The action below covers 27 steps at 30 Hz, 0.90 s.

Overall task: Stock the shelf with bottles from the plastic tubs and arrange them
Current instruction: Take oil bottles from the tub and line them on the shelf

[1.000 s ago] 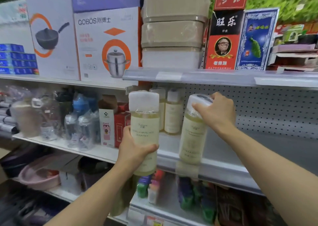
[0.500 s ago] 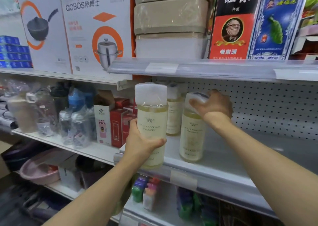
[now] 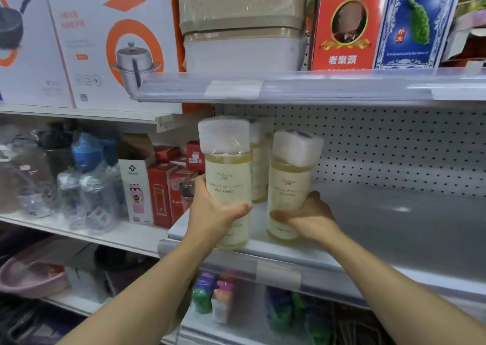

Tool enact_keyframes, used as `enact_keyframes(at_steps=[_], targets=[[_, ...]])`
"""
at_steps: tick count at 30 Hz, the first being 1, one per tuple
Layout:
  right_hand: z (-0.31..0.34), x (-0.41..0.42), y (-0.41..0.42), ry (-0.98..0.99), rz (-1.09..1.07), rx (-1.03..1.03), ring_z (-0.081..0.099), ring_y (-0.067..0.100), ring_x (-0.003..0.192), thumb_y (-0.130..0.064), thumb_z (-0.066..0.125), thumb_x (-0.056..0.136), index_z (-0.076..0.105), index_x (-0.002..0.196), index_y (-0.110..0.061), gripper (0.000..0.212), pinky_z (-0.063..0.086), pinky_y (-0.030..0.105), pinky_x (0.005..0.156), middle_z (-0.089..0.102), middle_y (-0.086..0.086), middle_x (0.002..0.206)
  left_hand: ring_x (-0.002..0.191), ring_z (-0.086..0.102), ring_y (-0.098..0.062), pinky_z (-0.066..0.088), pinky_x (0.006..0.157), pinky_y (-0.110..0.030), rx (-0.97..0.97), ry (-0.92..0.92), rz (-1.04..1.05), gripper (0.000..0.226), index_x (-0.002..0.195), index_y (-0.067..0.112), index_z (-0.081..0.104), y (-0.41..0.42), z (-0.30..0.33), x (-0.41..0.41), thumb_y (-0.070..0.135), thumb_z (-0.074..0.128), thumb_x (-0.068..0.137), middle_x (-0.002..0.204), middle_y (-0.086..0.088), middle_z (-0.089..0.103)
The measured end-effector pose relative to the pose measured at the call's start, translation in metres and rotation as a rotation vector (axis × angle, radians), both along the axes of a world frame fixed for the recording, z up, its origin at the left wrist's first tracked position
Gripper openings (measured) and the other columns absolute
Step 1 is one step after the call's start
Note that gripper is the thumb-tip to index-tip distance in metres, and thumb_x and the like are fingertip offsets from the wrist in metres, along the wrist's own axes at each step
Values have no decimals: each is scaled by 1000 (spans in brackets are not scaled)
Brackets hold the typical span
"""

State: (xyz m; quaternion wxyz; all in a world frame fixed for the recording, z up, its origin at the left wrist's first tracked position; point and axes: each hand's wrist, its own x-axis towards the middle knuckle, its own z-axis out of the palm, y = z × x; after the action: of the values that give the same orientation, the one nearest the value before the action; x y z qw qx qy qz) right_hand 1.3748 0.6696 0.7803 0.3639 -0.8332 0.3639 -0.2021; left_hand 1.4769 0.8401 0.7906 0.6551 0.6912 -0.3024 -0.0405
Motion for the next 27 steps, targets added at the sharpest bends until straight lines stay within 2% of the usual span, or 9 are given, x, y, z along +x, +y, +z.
enact_keyframes(at_steps=[3, 8, 13, 18, 20, 24, 27], targets=[[-4, 15, -8, 9, -90, -18, 63, 23, 99, -58, 82, 49, 52, 116, -17, 84, 54, 36, 82, 63, 2, 114, 99, 58, -6, 47, 76, -22, 1, 8, -28, 78, 123, 18, 39, -7, 1, 12, 10, 87, 62, 108, 6, 60], [-9, 39, -26, -87, -148, -56, 62, 27, 104, -49, 85, 54, 52, 116, -10, 80, 54, 39, 85, 63, 7, 118, 97, 66, -16, 56, 82, -35, -18, 5, -29, 80, 123, 16, 43, -26, 0, 33, 12, 90, 58, 105, -1, 66], [-8, 66, -45, -151, -226, -95, 61, 30, 107, -41, 88, 57, 44, 115, -3, 82, 53, 39, 84, 62, 11, 118, 98, 62, -8, 50, 74, -22, -49, 11, -35, 81, 124, 19, 41, -42, 0, 43, 7, 89, 60, 107, 4, 63], [-6, 92, -67, -151, -282, -62, 59, 32, 109, -39, 88, 56, 44, 116, -3, 82, 51, 37, 82, 59, 13, 120, 91, 60, -1, 48, 72, -18, -29, -7, -16, 76, 116, 21, 42, -58, -1, 52, 5, 89, 58, 102, 7, 63], [-7, 100, -75, -153, -298, -50, 59, 32, 108, -38, 87, 57, 44, 114, -5, 79, 50, 35, 78, 59, 12, 118, 93, 60, -4, 46, 72, -20, -6, -13, -7, 77, 116, 22, 41, -62, -4, 56, 8, 89, 58, 103, 7, 62], [-9, 112, -86, -172, -308, -33, 60, 32, 106, -34, 86, 60, 42, 113, -5, 75, 52, 37, 76, 59, 12, 117, 89, 56, 0, 46, 75, -24, 38, -28, 20, 79, 118, 21, 41, -68, -8, 62, 12, 90, 58, 100, 11, 58], [-9, 117, -92, -156, -311, -56, 59, 33, 108, -34, 86, 61, 42, 115, -3, 76, 54, 39, 79, 59, 14, 117, 96, 58, -13, 47, 80, -29, 64, -18, 31, 80, 120, 17, 41, -71, -10, 63, 15, 90, 57, 107, 4, 60]])
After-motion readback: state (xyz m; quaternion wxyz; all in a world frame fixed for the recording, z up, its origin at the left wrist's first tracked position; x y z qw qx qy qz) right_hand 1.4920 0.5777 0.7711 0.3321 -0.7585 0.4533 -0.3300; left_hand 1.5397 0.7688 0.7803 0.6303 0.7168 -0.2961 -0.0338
